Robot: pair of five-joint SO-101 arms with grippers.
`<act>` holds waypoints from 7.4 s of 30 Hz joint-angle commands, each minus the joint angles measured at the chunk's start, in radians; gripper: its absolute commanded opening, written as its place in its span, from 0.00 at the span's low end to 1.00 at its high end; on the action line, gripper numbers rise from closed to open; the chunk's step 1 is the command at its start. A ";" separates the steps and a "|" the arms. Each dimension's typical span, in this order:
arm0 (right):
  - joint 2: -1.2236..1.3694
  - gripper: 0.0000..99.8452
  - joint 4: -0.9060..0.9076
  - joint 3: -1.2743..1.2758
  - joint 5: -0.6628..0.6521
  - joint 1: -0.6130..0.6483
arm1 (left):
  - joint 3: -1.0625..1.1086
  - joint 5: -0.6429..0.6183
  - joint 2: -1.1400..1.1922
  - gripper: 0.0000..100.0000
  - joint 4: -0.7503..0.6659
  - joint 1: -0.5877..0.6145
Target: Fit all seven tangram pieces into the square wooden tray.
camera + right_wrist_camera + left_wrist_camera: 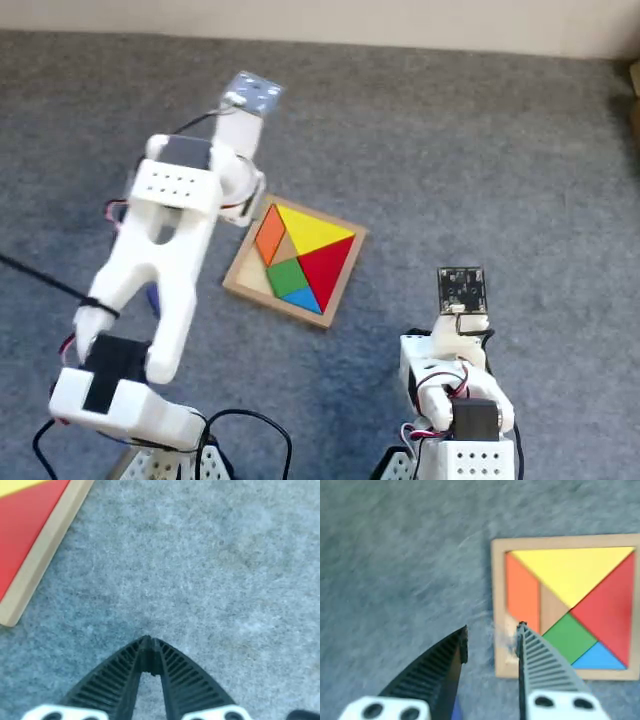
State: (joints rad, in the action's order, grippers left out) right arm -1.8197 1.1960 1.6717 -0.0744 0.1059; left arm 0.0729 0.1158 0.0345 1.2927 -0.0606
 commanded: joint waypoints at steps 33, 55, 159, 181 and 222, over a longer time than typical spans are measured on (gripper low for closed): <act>-0.005 0.01 -0.002 0.110 0.003 -0.012 | 0.463 0.333 -0.096 0.16 -0.097 0.410; -0.005 0.01 0.002 0.110 0.003 -0.012 | 0.611 0.325 -0.084 0.20 -0.296 0.412; -0.005 0.01 -0.002 0.110 0.003 -0.013 | 1.056 0.950 -0.661 0.26 0.046 0.366; -0.005 0.01 -0.002 0.110 0.003 -0.013 | 1.078 0.902 -0.668 0.16 -0.338 0.453; -0.005 0.01 -0.002 0.110 0.003 -0.013 | 0.549 0.595 -0.661 0.25 0.123 0.565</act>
State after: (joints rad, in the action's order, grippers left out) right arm -1.8197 1.1960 1.6717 -0.0744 0.1059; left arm 0.7050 0.7127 -0.6130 1.3894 0.4196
